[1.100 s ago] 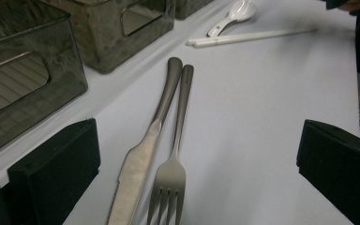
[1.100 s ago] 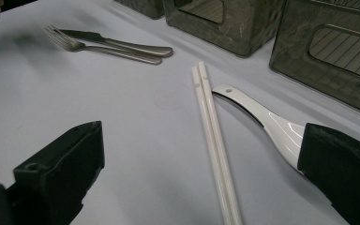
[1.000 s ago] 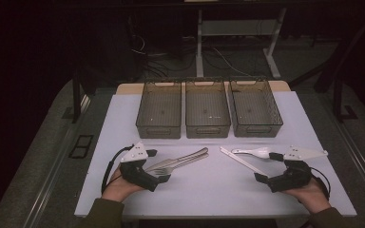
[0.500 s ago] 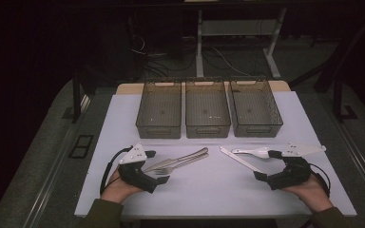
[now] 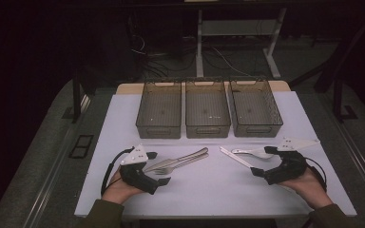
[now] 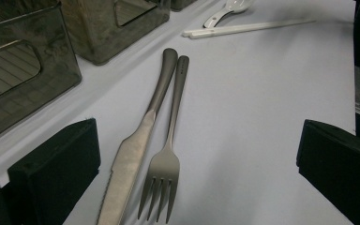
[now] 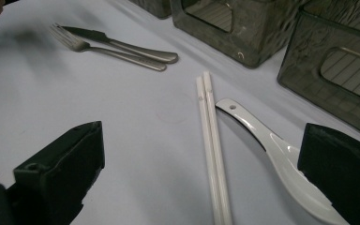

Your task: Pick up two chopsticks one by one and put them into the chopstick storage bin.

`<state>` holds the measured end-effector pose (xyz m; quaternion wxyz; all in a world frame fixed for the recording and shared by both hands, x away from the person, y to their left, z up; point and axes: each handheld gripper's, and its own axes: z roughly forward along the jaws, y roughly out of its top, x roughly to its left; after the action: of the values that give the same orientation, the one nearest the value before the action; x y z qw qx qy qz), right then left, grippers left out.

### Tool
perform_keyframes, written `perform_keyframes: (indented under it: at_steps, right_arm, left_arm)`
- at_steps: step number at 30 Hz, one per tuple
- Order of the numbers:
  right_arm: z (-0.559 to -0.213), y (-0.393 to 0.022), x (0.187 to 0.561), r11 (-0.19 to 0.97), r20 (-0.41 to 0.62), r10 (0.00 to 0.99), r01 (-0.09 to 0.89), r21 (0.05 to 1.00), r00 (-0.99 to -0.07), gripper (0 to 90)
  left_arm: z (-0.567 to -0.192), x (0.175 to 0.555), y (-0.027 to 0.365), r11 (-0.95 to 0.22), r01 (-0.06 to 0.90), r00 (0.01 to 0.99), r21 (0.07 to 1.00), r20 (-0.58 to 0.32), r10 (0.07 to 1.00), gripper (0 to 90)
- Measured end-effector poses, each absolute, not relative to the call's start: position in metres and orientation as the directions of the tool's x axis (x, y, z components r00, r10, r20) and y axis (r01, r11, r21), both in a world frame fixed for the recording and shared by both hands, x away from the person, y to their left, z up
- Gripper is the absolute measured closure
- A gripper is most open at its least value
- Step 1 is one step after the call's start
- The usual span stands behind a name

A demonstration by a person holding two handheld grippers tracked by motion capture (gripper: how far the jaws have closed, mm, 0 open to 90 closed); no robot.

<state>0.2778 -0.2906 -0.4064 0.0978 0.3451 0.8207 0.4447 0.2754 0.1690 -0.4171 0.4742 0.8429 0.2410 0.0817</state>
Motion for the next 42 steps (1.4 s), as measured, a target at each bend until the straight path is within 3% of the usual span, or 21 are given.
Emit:
perform_keyframes:
  at_steps: [25, 42]
  right_arm:
    - [-0.401, -0.265, 0.311, 0.406, 0.149, 0.618, 0.476, 0.78, -0.772, 2.2]
    - [-0.408, -0.258, 0.317, 0.475, 0.166, 0.597, 0.513, 0.715, -0.785, 39.1]
  left_arm:
    - [-0.416, 0.273, 0.172, -0.423, 0.338, 0.863, 0.841, -0.096, 0.497, 0.0]
    - [-0.415, 0.271, 0.17, -0.437, 0.33, 0.866, 0.837, -0.084, 0.493, 0.0]
